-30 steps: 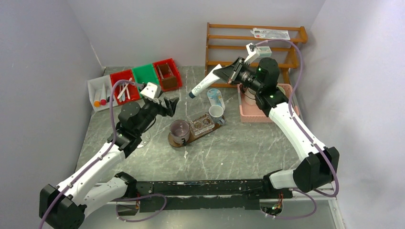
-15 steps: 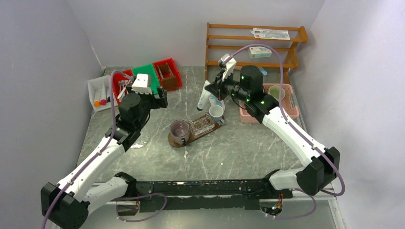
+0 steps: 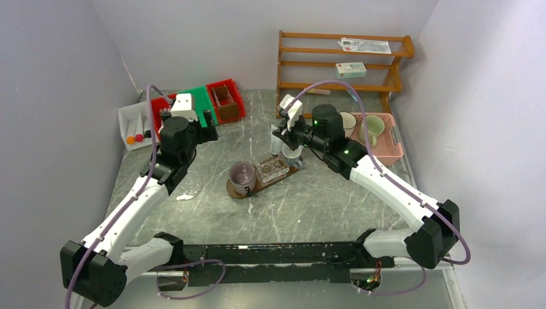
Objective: Prepare toiletry sets of a toothbrush and toothpaste on the tray
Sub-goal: Place the toothpaste in the toothpaste holder.
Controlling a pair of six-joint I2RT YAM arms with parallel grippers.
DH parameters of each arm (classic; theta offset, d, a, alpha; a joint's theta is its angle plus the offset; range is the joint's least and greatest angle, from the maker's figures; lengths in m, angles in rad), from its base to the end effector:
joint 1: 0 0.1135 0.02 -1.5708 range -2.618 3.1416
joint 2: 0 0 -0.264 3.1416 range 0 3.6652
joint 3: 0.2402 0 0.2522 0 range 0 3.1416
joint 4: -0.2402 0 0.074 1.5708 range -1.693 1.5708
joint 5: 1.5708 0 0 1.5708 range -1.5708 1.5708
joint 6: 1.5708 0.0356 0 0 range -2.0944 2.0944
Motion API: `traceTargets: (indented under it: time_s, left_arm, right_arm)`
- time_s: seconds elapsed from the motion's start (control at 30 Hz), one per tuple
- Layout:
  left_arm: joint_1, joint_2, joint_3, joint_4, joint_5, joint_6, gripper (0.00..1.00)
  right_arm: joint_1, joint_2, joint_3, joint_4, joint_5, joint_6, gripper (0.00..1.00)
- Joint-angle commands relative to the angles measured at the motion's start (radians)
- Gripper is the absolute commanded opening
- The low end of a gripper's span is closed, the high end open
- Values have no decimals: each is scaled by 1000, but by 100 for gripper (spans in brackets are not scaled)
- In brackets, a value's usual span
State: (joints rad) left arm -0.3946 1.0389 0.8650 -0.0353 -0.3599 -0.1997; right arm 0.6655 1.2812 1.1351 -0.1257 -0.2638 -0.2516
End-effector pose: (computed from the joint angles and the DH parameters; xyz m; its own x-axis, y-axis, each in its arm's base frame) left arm 0.2289 -0.0817 0.3354 -0.1962 -0.1194 -0.9733 0.0029 0.9925 -0.1224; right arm 0.2303 0.1926 0.3611 -0.0069 -0.3110 -0.9504 -0.8212 0.5440 -0.1720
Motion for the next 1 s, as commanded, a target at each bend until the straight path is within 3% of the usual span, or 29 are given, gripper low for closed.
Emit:
traceTargets:
  time_s: [0.0, 0.3, 0.97]
  left_arm:
    - [11, 9, 36, -28, -20, -16, 94]
    - [11, 10, 29, -19, -6, -11, 94]
    - [13, 26, 28, -11, 46, -2, 94]
  right_arm:
    - [23, -23, -25, 91, 15, -29, 0]
    - [32, -1, -52, 112, -4, -92, 0]
    - [-63, 35, -66, 123, -257, -172, 0]
